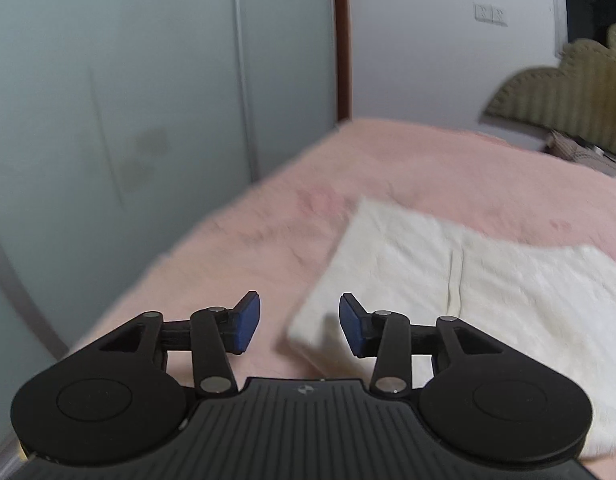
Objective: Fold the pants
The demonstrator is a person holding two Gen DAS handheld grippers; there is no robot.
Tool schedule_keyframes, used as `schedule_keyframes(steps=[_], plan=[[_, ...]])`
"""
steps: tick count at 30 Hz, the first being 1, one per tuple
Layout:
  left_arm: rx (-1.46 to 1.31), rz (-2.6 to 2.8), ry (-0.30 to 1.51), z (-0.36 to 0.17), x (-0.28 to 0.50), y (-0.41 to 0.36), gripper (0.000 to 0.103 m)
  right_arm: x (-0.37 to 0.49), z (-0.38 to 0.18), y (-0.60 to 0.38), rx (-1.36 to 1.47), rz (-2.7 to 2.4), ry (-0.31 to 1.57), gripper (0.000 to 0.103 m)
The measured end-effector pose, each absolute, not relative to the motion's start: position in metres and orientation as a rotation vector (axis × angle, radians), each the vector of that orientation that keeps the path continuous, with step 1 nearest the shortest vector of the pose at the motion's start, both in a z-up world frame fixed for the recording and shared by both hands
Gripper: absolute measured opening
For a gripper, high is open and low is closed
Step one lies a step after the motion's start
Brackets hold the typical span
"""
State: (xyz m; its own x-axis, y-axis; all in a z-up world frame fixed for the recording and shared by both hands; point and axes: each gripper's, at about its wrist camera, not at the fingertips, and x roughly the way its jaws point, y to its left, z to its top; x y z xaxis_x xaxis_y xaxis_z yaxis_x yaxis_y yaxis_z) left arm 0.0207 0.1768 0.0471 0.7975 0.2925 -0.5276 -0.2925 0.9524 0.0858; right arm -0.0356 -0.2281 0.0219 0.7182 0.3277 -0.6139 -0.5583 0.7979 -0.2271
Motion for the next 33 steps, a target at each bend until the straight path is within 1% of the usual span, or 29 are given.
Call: schedule_keyframes(steps=[2, 3, 5, 6, 9, 11, 12, 13, 15, 18, 21, 23, 25, 27, 29, 33], plan=[[-0.001, 0.239, 0.549, 0.056, 0.024, 0.16, 0.049, -0.028, 0.022, -0.242, -0.269, 0.486, 0.567, 0.011], [-0.007, 0.182, 0.548, 0.058, 0.027, 0.149, 0.051, -0.02, 0.017, -0.246, -0.216, 0.449, 0.584, 0.012], [-0.02, 0.052, 0.576, 0.055, 0.037, 0.121, 0.053, -0.001, -0.002, -0.251, -0.181, 0.37, 0.702, 0.015], [-0.024, -0.009, 0.601, 0.051, 0.043, 0.106, 0.053, -0.001, -0.008, -0.256, -0.158, 0.367, 0.716, 0.015], [0.01, -0.179, 0.657, 0.034, 0.053, 0.054, 0.054, -0.016, 0.003, -0.289, 0.044, 0.376, 0.663, 0.016], [0.068, -0.283, 0.674, 0.023, 0.054, 0.017, 0.054, -0.03, 0.012, -0.329, 0.179, 0.26, 0.582, 0.022], [0.095, -0.326, 0.673, 0.018, 0.053, 0.001, 0.056, -0.036, 0.014, -0.351, 0.25, 0.182, 0.553, 0.036], [0.123, -0.366, 0.667, 0.015, 0.051, -0.015, 0.057, -0.042, 0.016, -0.378, 0.333, 0.08, 0.524, 0.054], [0.167, -0.425, 0.65, 0.009, 0.047, -0.041, 0.062, -0.056, 0.013, -0.432, 0.525, -0.106, 0.466, 0.075], [0.243, -0.476, 0.617, -0.002, 0.044, -0.069, 0.065, -0.061, -0.008, -0.501, 0.848, -0.166, 0.449, 0.075], [0.322, -0.455, 0.588, -0.013, 0.042, -0.086, 0.065, -0.051, -0.038, -0.535, 1.135, -0.147, 0.46, 0.075], [0.358, -0.412, 0.596, -0.025, 0.048, -0.088, 0.066, -0.045, -0.043, -0.54, 1.224, -0.084, 0.417, 0.075], [0.336, -0.4, 0.6, -0.031, 0.052, -0.086, 0.071, -0.032, -0.041, -0.545, 1.292, -0.073, 0.397, 0.075], [0.298, -0.385, 0.603, -0.032, 0.054, -0.079, 0.078, -0.013, -0.032, -0.554, 1.291, -0.099, 0.402, 0.075], [0.275, -0.372, 0.601, -0.034, 0.056, -0.078, 0.081, 0.019, -0.022, -0.558, 1.231, -0.103, 0.431, 0.08], [0.251, -0.371, 0.596, -0.035, 0.06, -0.077, 0.084, 0.102, 0.005, -0.538, 1.069, -0.056, 0.533, 0.08]])
